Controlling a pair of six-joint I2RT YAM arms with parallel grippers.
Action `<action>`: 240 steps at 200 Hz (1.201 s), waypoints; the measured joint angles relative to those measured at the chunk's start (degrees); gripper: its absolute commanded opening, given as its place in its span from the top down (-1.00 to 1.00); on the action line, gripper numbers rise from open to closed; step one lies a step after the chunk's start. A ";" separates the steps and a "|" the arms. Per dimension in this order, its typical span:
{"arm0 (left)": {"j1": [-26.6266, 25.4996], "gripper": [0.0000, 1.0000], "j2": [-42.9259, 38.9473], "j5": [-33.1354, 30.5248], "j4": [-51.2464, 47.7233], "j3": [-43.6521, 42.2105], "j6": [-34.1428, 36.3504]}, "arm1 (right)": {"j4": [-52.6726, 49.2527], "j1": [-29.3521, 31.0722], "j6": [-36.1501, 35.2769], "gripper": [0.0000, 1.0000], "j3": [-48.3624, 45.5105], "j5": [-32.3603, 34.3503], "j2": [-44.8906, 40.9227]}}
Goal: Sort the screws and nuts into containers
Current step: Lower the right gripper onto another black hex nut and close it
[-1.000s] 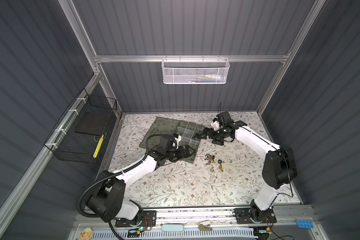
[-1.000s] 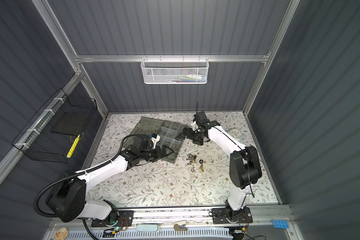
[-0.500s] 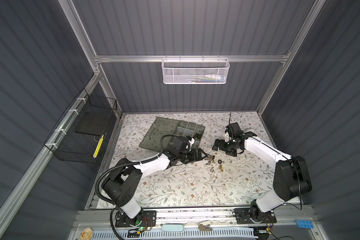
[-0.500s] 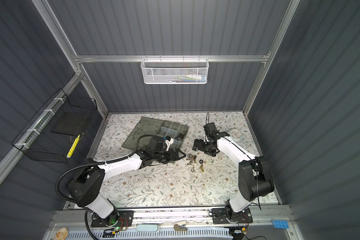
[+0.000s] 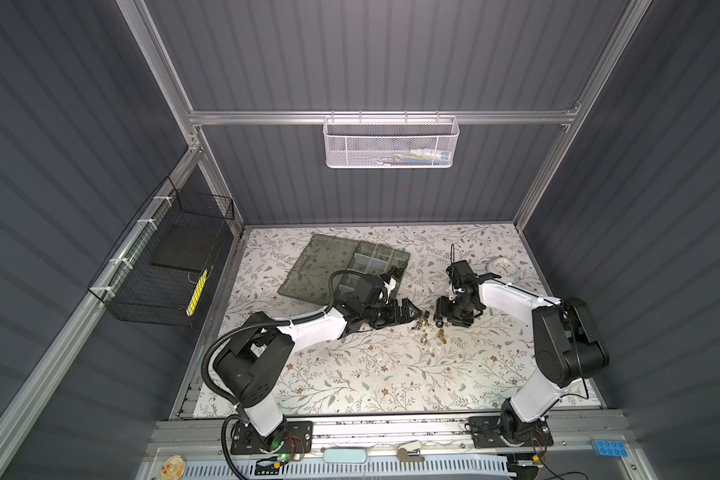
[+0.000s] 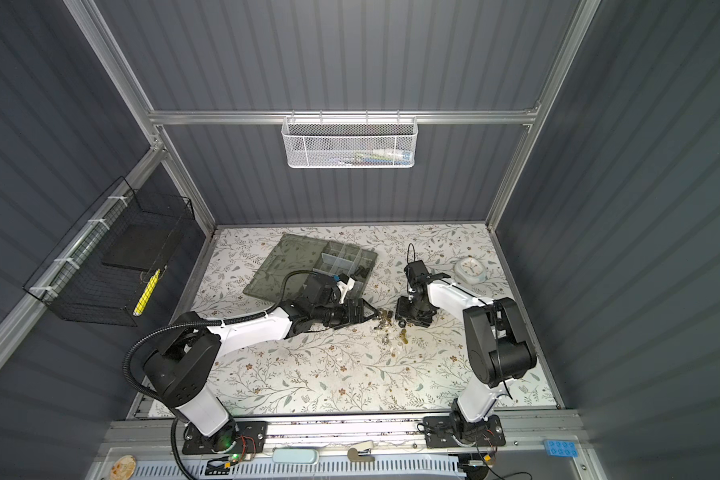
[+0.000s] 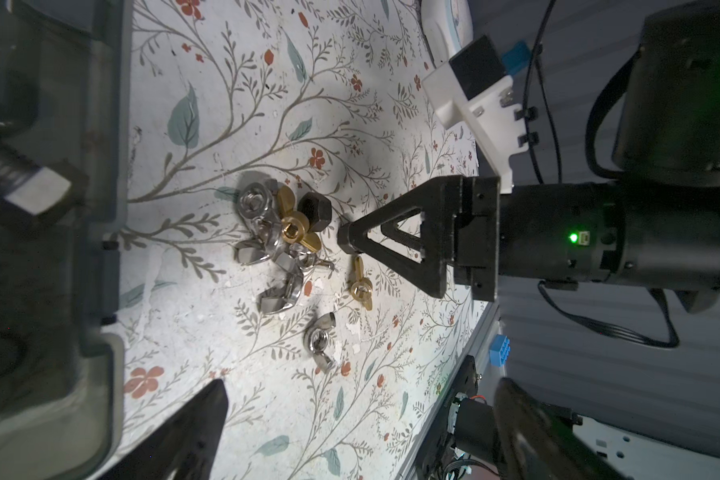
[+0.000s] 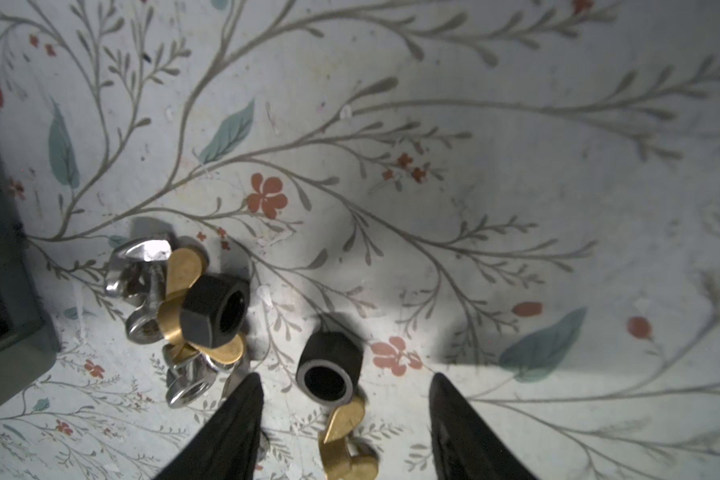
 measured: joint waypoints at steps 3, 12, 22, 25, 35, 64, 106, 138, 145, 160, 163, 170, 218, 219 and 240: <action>0.00 -0.99 0.00 0.00 0.02 0.00 0.00 | 0.04 0.07 0.02 -0.21 0.00 0.11 0.20; 0.00 -0.99 0.00 0.00 0.04 0.00 0.00 | 0.20 0.22 0.00 -0.18 0.02 0.55 0.85; 0.00 -1.00 0.02 0.00 0.04 0.00 0.00 | 0.11 0.50 -0.02 -0.16 0.20 1.11 1.66; 0.00 -0.99 0.04 0.00 0.04 0.00 0.00 | 0.17 0.57 0.13 -0.15 0.28 1.27 1.70; 0.00 -0.99 0.07 0.00 0.02 0.00 0.00 | 0.20 1.01 0.17 -0.14 0.68 1.88 2.08; 0.00 -1.00 0.09 0.00 0.00 0.00 0.00 | 0.13 2.21 0.24 -0.09 1.84 3.32 3.13; 0.00 -0.99 0.09 0.00 0.02 0.00 0.02 | -0.24 4.15 0.50 -0.01 3.54 5.88 4.52; 0.00 -0.99 0.11 0.00 0.00 0.00 0.02 | -0.76 5.38 0.87 0.06 3.58 7.26 4.59; 0.00 -0.99 0.11 0.00 0.00 0.00 0.02 | -0.87 5.51 0.85 0.08 3.58 7.48 4.59; 0.00 -0.99 0.11 0.00 0.00 0.00 0.02 | -1.09 5.70 0.92 0.13 3.58 7.91 4.59; 0.00 -0.99 0.11 0.00 0.00 0.00 0.02 | -1.11 5.73 0.92 0.13 3.56 8.04 4.59; 0.00 -0.99 0.11 0.00 0.00 0.00 0.02 | -1.18 5.73 0.94 0.15 3.54 8.20 4.59; 0.00 -0.99 0.11 0.00 0.00 0.00 0.02 | -1.22 6.10 1.14 0.31 3.41 8.96 4.59; 0.00 -0.99 0.11 0.00 0.00 0.00 0.02 | -1.22 6.12 1.18 0.31 3.41 8.98 4.59; 0.00 -0.99 0.11 -0.02 -0.02 0.00 0.02 | -1.31 6.36 1.31 0.42 3.41 9.49 4.59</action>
